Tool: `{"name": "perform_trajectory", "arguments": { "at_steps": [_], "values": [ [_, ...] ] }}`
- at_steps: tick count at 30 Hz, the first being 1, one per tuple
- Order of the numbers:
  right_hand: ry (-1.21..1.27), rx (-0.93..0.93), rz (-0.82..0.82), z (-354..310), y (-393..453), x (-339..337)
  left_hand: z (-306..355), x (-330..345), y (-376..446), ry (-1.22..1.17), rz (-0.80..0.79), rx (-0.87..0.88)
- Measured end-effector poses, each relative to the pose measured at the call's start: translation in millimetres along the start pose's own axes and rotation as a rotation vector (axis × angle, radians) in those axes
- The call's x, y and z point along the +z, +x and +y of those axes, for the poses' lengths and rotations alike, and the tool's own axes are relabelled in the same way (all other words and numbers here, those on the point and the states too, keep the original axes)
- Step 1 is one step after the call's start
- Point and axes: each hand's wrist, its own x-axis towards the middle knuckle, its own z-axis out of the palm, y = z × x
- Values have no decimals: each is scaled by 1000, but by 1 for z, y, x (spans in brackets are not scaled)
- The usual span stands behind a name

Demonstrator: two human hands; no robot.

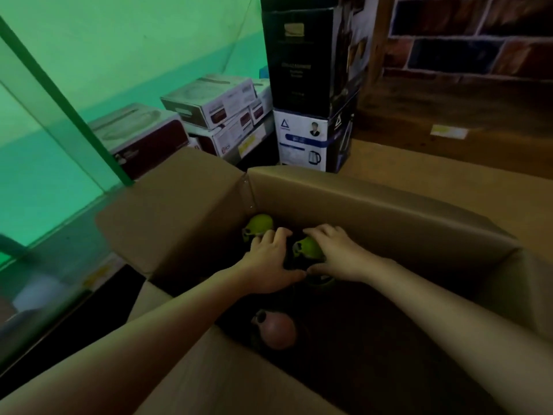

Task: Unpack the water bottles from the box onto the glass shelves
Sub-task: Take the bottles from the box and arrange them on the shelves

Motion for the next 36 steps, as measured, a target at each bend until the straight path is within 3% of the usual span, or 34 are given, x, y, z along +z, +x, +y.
{"name": "perform_trajectory", "arguments": {
  "at_steps": [6, 19, 23, 29, 36],
  "values": [
    [-166, 96, 17, -7, 26, 20, -10, -1, -2, 13, 18, 18],
    [12, -60, 256, -67, -29, -52, -7, -39, -41, -174, 146, 55],
    [71, -162, 422, -120, -65, -88, -1, -73, -79, -255, 337, 100],
    [101, -390, 594, -235, -120, -128, -5, -137, -167, -557, 637, 156],
    [172, -694, 705, -390, -159, -138, -49, -214, -309, -475, 999, 153]
  ]
}}
